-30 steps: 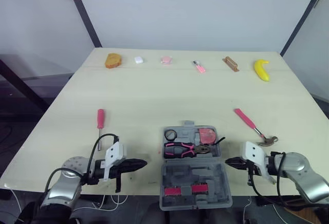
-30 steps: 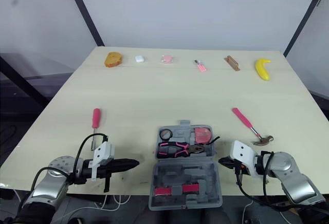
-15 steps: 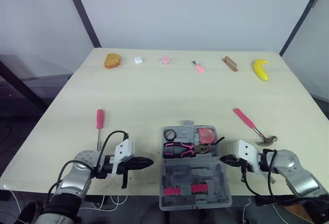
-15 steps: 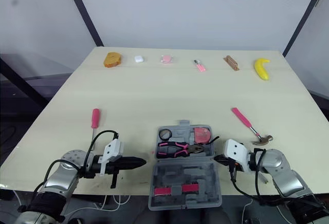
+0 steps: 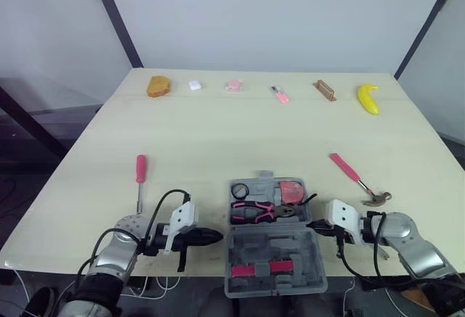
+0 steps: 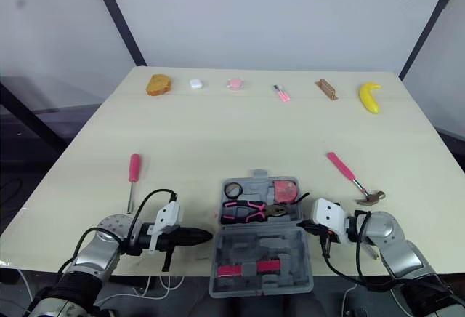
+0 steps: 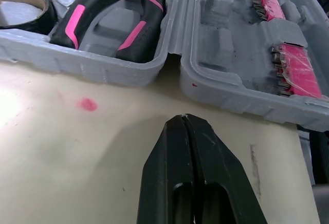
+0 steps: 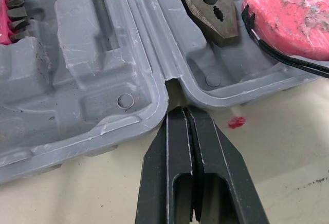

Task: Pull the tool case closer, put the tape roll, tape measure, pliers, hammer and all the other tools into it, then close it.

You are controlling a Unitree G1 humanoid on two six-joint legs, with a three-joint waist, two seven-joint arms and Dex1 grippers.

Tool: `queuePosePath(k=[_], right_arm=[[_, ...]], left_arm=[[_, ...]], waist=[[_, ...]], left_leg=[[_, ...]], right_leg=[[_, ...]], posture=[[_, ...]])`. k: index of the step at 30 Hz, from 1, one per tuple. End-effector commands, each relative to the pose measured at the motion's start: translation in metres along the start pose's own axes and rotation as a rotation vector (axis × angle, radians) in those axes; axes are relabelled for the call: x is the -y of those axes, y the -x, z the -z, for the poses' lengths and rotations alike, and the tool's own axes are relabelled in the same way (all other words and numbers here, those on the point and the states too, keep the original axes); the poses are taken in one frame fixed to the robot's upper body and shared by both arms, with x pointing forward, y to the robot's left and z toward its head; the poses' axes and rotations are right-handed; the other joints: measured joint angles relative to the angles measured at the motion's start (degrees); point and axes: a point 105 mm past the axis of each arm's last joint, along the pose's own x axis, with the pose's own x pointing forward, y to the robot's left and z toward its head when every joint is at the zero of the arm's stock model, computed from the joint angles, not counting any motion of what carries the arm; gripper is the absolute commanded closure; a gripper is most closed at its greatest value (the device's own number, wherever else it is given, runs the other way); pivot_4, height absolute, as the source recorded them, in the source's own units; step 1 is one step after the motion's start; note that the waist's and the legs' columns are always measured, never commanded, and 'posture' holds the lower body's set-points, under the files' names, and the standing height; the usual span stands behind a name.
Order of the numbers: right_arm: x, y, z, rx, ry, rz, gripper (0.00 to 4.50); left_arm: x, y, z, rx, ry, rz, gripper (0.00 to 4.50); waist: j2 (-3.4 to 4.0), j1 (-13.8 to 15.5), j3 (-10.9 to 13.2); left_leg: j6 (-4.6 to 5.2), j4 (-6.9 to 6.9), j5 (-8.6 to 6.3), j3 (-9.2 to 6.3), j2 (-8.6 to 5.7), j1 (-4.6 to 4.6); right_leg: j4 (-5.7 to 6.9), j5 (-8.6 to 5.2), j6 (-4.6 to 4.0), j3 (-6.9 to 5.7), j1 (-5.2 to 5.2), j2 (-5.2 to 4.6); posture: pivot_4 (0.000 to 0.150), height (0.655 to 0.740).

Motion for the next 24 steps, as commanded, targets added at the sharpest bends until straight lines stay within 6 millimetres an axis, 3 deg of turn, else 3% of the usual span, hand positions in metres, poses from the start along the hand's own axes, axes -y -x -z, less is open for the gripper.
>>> queuePosePath(k=[1, 8, 17, 24], right_arm=[[-0.002, -0.002, -0.007, 0.029, 0.025, -0.004, 4.5], [-0.002, -0.003, -0.006, 0.021, 0.035, -0.002, 4.5], [-0.003, -0.004, -0.009, 0.028, 0.035, 0.0, 4.5], [0.0, -0.005, -0.014, 0.043, 0.034, 0.002, 4.5]], left_arm=[[0.0, -0.003, -0.002, -0.002, -0.021, 0.005, 4.46], [-0.004, -0.012, -0.001, -0.007, -0.04, -0.004, 4.46], [-0.008, -0.028, -0.018, 0.043, -0.05, -0.003, 4.46], [-0.012, -0.028, -0.02, 0.048, -0.045, -0.025, 4.46]], waist=[[0.0, -0.03, 0.0], [0.02, 0.0, -0.01], [0.01, -0.04, -0.01], [0.01, -0.01, -0.01]], left_leg=[[0.0, 0.0, 0.0, 0.0, 0.0, 0.0], [0.0, 0.02, 0.0, 0.0, 0.0, 0.02], [0.0, 0.06, 0.0, 0.0, -0.01, 0.01], [0.0, 0.06, 0.0, -0.02, 0.0, 0.01]], right_leg=[[0.0, 0.0, 0.0, 0.01, 0.0, 0.0], [0.03, 0.0, 0.0, 0.01, 0.0, 0.01], [0.05, 0.0, 0.0, 0.01, 0.01, 0.02], [0.06, 0.0, 0.0, 0.02, 0.01, 0.02]], posture=[[0.15, 0.74], [0.15, 0.74], [0.15, 0.74], [0.15, 0.74]])
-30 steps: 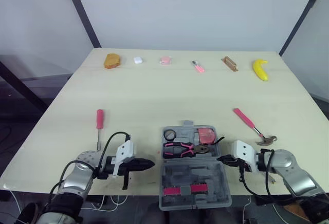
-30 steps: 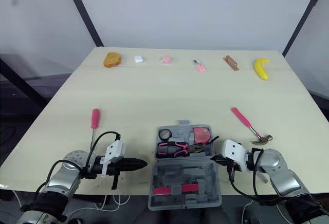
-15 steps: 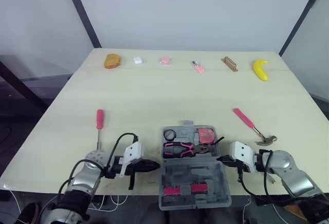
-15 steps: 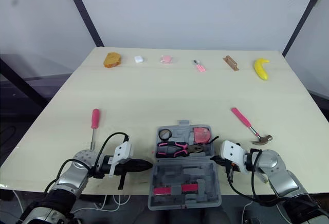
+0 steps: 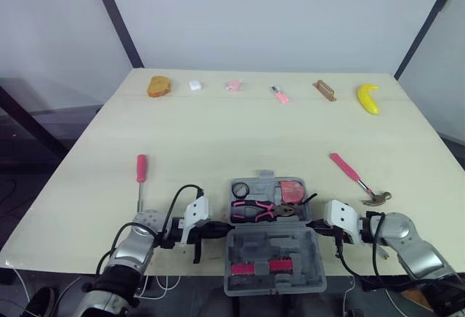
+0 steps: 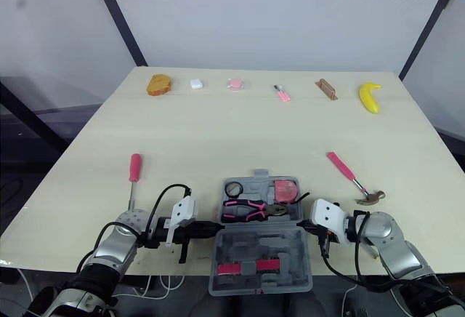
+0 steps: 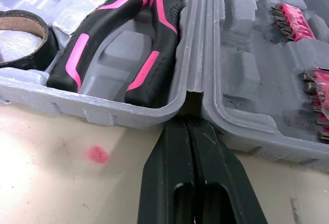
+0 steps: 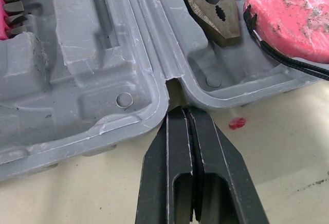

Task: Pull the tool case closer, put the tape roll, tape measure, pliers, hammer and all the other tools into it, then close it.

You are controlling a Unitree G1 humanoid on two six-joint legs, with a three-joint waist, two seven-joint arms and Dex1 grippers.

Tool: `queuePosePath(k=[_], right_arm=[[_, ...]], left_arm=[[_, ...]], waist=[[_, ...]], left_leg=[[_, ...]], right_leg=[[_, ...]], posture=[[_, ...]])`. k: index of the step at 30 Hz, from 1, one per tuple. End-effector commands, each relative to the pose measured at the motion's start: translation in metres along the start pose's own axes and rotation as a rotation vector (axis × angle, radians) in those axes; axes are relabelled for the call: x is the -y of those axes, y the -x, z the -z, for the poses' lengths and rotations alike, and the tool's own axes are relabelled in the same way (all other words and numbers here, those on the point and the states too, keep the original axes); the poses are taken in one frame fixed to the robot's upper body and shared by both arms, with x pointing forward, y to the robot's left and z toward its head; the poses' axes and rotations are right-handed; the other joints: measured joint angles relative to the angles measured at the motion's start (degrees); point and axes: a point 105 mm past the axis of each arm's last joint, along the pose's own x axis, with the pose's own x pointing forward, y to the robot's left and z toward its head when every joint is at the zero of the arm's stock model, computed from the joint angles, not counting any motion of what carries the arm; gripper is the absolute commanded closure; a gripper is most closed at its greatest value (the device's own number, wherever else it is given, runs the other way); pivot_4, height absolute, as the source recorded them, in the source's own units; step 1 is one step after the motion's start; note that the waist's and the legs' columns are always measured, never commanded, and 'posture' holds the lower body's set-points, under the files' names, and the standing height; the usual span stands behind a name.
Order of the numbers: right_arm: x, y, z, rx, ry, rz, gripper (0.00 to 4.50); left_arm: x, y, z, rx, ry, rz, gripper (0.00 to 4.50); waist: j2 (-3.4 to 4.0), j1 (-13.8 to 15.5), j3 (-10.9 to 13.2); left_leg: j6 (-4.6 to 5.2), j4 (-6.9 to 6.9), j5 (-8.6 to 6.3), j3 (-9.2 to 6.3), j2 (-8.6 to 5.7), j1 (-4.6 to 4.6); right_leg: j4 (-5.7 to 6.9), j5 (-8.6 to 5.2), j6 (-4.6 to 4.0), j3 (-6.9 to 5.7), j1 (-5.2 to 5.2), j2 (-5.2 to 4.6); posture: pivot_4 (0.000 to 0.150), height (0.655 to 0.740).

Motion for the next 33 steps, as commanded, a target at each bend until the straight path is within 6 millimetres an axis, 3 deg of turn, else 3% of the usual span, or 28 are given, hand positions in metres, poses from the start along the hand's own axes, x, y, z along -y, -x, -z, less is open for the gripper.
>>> queuePosePath(k=[1, 9, 19, 33], right_arm=[[-0.001, -0.004, -0.014, 0.05, 0.027, -0.009, 4.5], [0.007, -0.006, -0.017, 0.061, 0.019, 0.018, 4.5], [0.024, -0.012, -0.022, 0.08, 0.021, 0.08, 4.5], [0.037, -0.021, -0.026, 0.092, 0.022, 0.148, 4.5]], left_arm=[[-0.003, -0.004, -0.012, 0.028, -0.034, -0.01, 4.46], [-0.009, -0.007, -0.018, 0.046, -0.025, -0.033, 4.46], [-0.036, -0.01, -0.022, 0.01, -0.051, -0.101, 4.46], [-0.047, -0.011, -0.024, -0.001, -0.062, -0.117, 4.46]], waist=[[0.0, 0.0, 0.0], [0.0, 0.0, 0.0], [0.0, 0.0, 0.0], [0.0, -0.04, 0.0]], left_leg=[[0.0, 0.0, 0.0, 0.0, 0.0, 0.0], [0.0, 0.01, 0.0, 0.0, 0.0, 0.0], [0.0, 0.07, 0.0, 0.02, -0.01, -0.04], [0.0, 0.1, 0.01, 0.01, -0.01, -0.03]], right_leg=[[0.0, 0.0, 0.0, 0.0, 0.0, 0.0], [0.01, 0.0, 0.0, -0.01, 0.0, 0.0], [-0.01, 0.0, 0.0, 0.0, 0.0, 0.03], [0.06, 0.01, 0.0, -0.01, 0.01, 0.04]], posture=[[0.15, 0.74], [0.15, 0.74], [0.15, 0.74], [0.15, 0.74]])
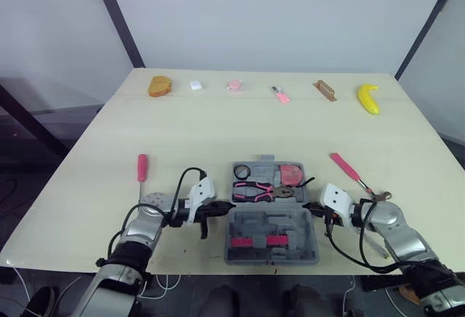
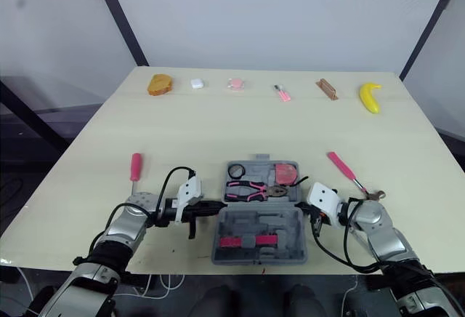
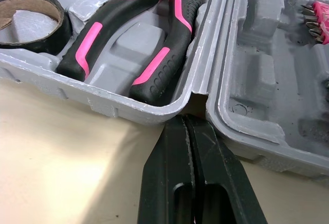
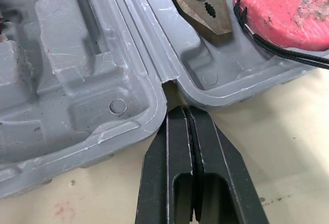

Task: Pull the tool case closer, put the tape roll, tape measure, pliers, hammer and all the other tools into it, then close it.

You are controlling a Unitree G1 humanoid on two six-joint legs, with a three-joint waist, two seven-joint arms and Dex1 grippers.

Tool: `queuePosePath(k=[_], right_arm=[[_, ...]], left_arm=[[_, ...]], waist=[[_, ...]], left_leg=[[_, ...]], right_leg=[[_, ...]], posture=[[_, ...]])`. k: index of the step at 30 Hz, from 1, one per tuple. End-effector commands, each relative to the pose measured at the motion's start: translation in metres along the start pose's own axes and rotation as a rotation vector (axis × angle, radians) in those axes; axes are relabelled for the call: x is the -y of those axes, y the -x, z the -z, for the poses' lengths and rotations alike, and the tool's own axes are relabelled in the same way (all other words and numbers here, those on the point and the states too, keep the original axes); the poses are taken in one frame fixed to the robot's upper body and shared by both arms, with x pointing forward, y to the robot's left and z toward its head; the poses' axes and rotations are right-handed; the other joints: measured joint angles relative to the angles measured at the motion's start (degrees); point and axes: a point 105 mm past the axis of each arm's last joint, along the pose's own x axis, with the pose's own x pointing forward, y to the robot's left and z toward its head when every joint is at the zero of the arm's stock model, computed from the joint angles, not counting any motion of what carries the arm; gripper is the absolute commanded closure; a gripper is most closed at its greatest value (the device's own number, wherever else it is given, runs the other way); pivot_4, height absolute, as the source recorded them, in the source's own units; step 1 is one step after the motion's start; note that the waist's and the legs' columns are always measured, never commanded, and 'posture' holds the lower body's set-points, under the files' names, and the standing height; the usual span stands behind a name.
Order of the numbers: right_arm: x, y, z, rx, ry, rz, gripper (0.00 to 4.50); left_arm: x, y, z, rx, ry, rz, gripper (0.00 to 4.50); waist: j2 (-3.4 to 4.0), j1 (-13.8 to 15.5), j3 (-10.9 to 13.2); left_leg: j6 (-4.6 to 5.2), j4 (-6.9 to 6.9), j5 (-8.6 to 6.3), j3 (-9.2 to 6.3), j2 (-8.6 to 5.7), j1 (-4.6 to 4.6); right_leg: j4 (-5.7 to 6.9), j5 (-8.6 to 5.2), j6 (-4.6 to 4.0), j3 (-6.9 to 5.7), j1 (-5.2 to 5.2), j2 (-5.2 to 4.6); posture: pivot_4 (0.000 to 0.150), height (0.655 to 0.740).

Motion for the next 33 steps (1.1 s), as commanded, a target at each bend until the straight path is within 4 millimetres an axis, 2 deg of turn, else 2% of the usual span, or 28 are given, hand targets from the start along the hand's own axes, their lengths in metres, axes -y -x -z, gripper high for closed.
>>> queuePosePath(k=[1, 33], right_arm=[[0.0, -0.007, -0.02, 0.073, 0.048, -0.002, 4.5], [0.001, -0.011, -0.024, 0.081, 0.039, 0.001, 4.5]], left_arm=[[-0.003, -0.006, -0.011, 0.027, -0.045, 0.001, 4.46], [-0.015, 0.0, -0.008, 0.008, -0.051, -0.045, 4.46]], waist=[[0.0, -0.01, 0.0], [0.0, -0.1, 0.0]], left_leg=[[0.0, 0.0, 0.0, 0.0, 0.0, 0.0], [0.0, 0.0, 0.0, 0.0, 0.01, 0.0]], right_leg=[[0.0, 0.0, 0.0, 0.01, 0.0, 0.0], [0.0, 0.0, 0.0, 0.0, 0.0, 0.02]], posture=[[0.15, 0.74], [0.15, 0.74]])
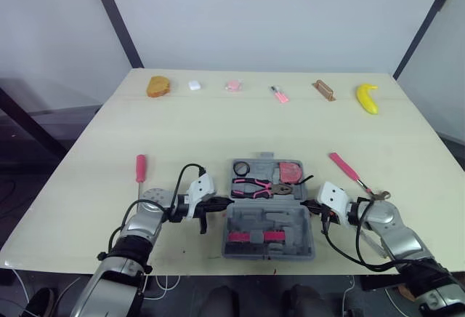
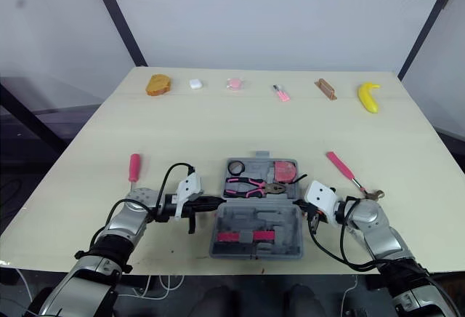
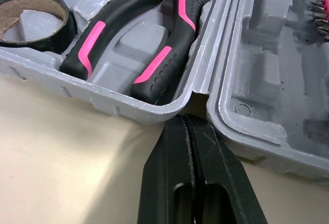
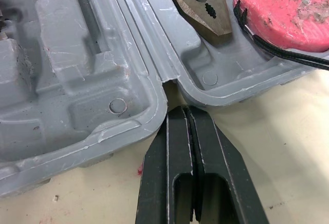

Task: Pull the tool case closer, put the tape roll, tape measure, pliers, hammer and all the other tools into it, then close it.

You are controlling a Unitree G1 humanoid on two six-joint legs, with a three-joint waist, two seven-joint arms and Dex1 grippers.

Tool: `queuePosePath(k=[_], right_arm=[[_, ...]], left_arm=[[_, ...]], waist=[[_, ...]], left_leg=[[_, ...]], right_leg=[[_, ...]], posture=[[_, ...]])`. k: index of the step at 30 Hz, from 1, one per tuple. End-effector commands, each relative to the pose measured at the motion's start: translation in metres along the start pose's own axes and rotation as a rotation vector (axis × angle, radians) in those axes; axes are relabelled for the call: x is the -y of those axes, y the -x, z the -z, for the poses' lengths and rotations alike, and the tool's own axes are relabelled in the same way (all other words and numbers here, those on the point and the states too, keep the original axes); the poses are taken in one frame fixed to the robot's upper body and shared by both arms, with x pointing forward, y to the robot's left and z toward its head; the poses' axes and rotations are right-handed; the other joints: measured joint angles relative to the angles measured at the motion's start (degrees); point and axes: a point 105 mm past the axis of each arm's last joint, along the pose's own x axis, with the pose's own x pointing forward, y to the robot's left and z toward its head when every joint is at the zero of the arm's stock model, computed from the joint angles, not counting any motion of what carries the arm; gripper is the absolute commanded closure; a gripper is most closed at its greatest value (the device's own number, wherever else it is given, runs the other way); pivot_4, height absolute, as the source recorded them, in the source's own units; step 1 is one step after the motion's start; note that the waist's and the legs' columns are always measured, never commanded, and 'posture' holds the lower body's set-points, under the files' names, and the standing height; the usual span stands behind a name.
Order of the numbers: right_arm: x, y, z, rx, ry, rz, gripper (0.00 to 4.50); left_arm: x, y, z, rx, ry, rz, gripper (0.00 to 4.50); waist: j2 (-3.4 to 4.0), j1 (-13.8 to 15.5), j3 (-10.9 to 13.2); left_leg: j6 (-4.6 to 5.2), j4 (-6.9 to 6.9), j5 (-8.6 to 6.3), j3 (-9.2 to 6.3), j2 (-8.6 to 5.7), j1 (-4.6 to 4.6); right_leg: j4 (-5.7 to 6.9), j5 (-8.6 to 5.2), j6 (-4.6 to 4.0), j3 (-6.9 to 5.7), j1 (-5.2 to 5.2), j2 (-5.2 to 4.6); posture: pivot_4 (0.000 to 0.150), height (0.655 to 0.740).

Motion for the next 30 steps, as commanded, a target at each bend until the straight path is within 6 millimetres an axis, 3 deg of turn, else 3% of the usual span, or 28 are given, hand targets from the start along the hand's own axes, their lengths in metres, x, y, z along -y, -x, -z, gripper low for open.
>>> queuePosePath(k=[1, 30], right_arm=[[0.0, -0.006, -0.021, 0.073, 0.038, -0.012, 4.5], [0.012, -0.006, -0.02, 0.066, 0.065, 0.032, 4.5]], left_arm=[[-0.005, -0.002, -0.007, 0.018, -0.023, -0.024, 4.46], [-0.001, -0.007, -0.002, 0.014, -0.009, -0.007, 4.46]], waist=[[0.0, 0.0, 0.0], [0.0, 0.06, 0.0]], left_leg=[[0.0, 0.0, 0.0, 0.0, 0.0, 0.0], [0.0, 0.0, 0.0, 0.01, 0.0, 0.0]], right_leg=[[0.0, 0.0, 0.0, 0.0, 0.0, 0.0], [0.0, 0.0, 0.0, 0.01, 0.0, -0.01]], posture=[[0.15, 0.74], [0.15, 0.74]])
